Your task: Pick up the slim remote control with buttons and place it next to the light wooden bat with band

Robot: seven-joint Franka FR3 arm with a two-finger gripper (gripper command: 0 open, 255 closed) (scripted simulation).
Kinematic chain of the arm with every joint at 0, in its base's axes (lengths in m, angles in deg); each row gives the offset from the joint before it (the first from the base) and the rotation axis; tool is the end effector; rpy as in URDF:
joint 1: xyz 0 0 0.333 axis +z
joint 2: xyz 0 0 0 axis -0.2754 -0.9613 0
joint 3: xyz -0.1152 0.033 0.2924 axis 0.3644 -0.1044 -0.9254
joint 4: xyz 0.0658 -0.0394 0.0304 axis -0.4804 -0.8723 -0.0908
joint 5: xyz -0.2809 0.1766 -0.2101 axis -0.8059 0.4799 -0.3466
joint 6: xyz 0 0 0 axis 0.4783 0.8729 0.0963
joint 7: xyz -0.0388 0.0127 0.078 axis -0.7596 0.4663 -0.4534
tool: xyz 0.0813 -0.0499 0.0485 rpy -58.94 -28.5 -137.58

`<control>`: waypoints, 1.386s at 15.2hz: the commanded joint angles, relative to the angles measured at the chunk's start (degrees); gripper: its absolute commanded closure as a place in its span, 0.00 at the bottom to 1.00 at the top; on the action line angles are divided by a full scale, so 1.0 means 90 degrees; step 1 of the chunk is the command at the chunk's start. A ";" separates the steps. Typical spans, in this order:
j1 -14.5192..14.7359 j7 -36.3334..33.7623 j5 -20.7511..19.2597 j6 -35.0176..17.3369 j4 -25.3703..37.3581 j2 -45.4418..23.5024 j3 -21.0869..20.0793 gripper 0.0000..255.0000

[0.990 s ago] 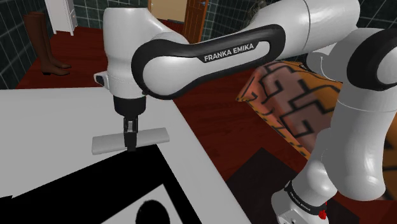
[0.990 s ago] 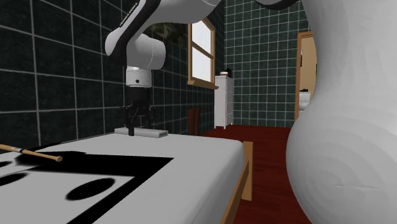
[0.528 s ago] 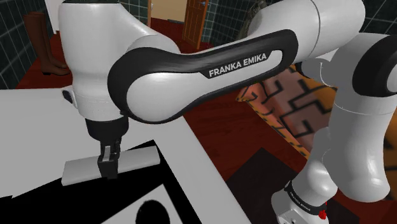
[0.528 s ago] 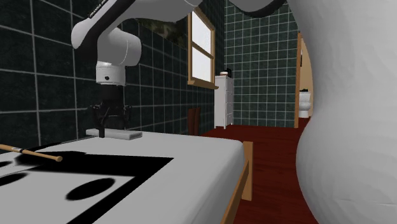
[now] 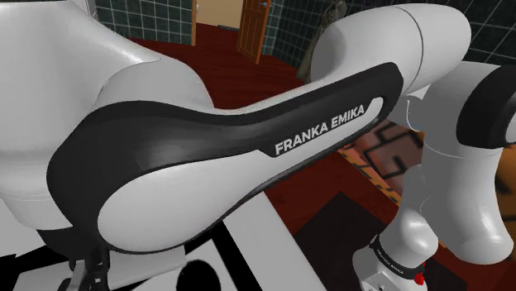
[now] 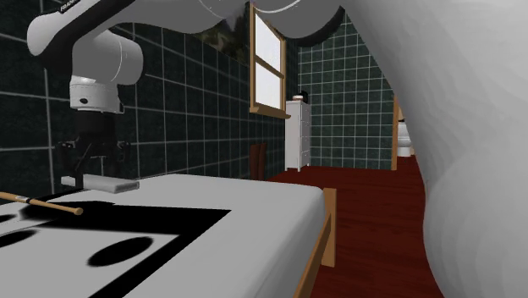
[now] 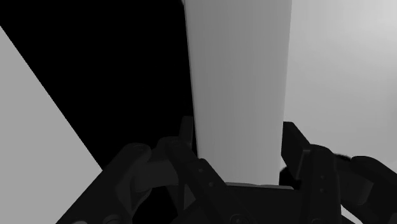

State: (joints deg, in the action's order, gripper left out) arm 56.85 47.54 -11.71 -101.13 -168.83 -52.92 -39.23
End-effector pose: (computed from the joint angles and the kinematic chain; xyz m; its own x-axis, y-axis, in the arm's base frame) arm 0.3484 0.6081 0.4187 0.4551 0.8905 -0.0015 0.8903 -0.4550 -0.0201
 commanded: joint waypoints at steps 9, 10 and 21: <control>0.0689 -0.0609 -0.0270 0.0000 0.0679 -0.0714 0.0009 1.00; 0.0685 -0.0617 -0.0279 -0.0074 0.0622 -0.0732 0.0015 1.00; 0.0673 -0.0684 -0.0386 -0.0705 0.0201 -0.0961 0.0086 1.00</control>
State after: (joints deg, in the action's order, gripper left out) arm 62.90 41.42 -15.16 -107.30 -166.90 -61.56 -38.45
